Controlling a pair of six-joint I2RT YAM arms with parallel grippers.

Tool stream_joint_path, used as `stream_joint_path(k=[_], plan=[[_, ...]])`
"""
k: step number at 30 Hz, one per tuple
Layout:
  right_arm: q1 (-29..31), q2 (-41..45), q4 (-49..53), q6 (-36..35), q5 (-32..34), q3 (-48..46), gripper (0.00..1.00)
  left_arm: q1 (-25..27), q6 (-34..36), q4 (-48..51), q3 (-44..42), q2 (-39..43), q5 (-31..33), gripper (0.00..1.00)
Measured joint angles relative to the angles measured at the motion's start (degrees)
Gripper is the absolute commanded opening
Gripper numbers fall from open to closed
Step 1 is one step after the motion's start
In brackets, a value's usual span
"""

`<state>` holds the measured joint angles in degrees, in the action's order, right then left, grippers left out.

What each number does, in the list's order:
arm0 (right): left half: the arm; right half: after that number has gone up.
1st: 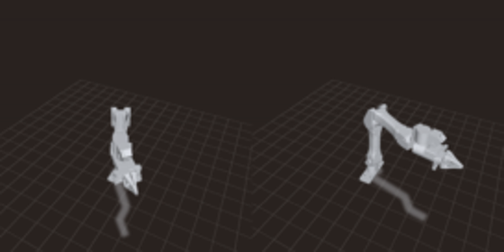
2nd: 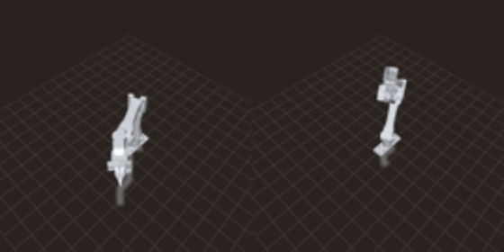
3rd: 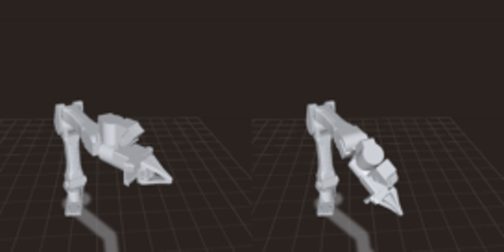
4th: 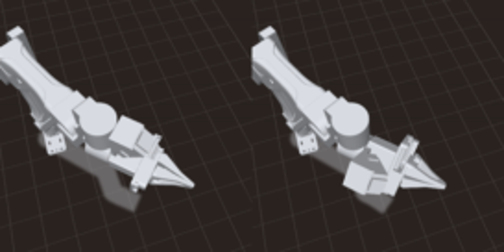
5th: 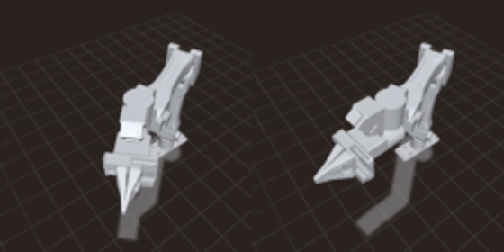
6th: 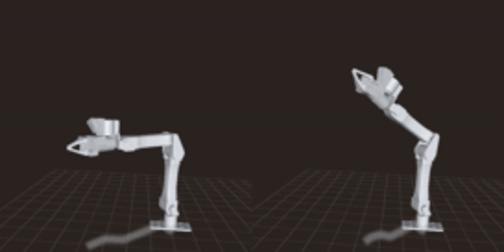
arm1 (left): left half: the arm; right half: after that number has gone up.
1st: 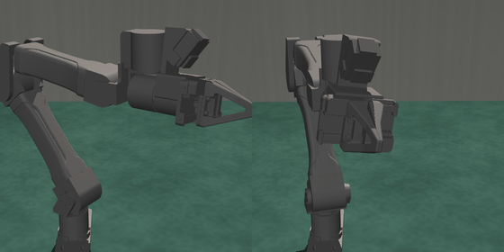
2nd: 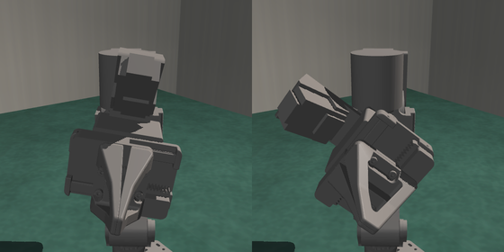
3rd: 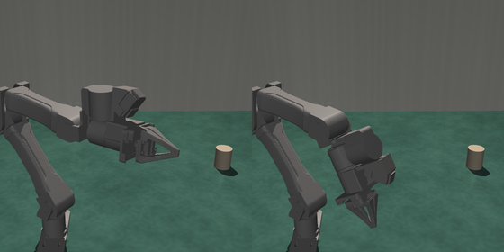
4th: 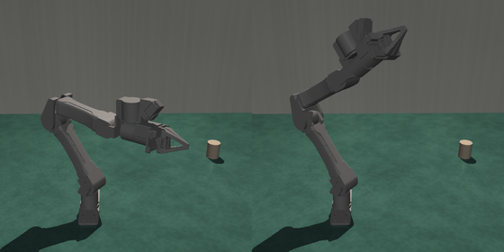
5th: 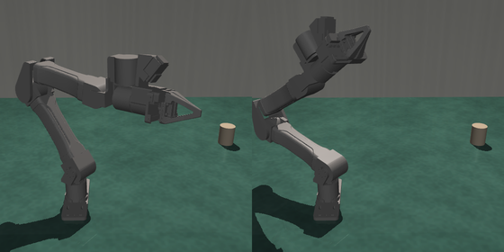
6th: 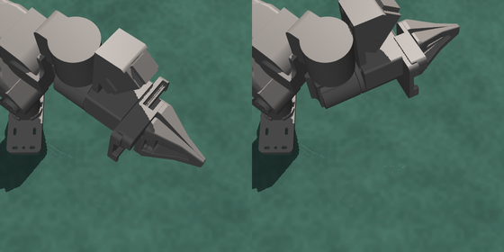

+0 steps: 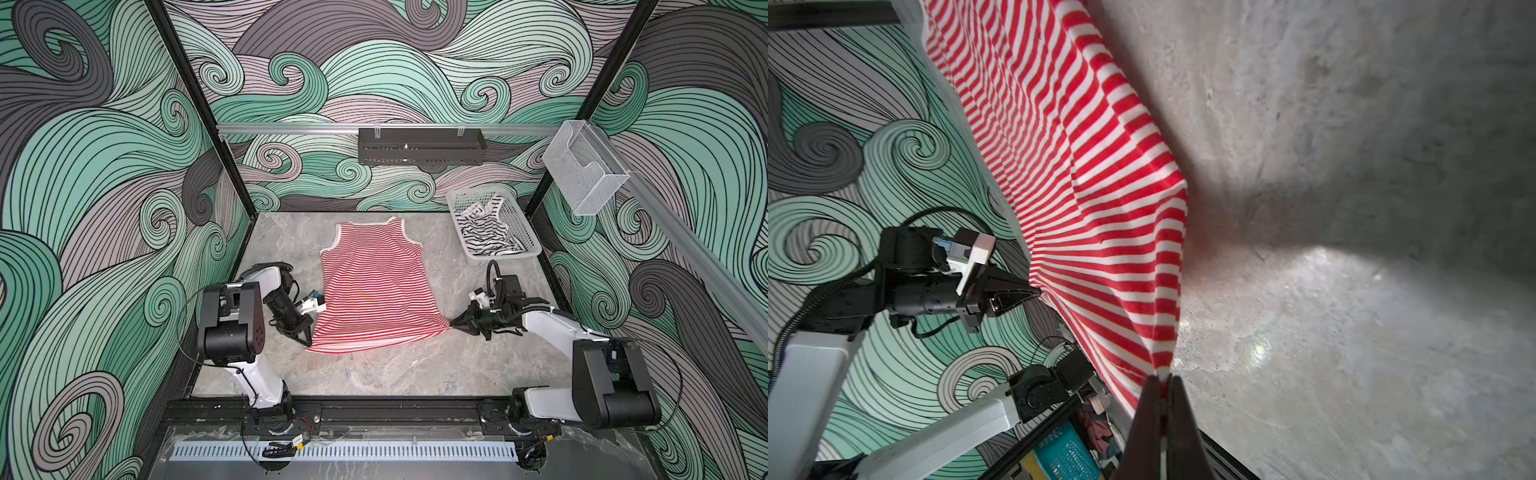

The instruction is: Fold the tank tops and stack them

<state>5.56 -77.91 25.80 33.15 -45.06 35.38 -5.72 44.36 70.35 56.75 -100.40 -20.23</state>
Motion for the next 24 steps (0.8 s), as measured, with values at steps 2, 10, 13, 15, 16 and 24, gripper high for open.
stream_joint_path(k=[2, 10, 13, 15, 16, 24], plan=[[1.31, 0.39, 1.88, -0.83, 2.54, 0.00, 0.00, 0.63, 0.02, -0.57, -0.70, -0.87, 1.27, 0.09], [7.65, 0.35, 5.60, -1.64, 11.78, 0.00, 0.00, 3.85, -0.48, -2.89, -2.27, -1.84, 5.77, 0.17], [9.22, 0.35, 6.97, -1.66, 14.78, 0.00, 0.06, 5.51, -0.85, -3.82, -3.58, -1.84, 7.48, 0.18], [9.94, 0.39, 7.69, -1.53, 16.52, 0.00, 0.20, 6.21, -1.11, -4.37, -4.39, -1.84, 8.94, 0.20], [10.25, 0.46, 8.07, -1.66, 17.42, 0.00, 0.27, 6.40, -1.38, -4.31, -4.48, -1.81, 9.42, 0.20], [14.49, 4.81, 14.80, -2.19, 27.54, 3.39, 0.46, 6.62, -4.17, -6.86, -3.76, 5.90, 14.53, 0.25]])
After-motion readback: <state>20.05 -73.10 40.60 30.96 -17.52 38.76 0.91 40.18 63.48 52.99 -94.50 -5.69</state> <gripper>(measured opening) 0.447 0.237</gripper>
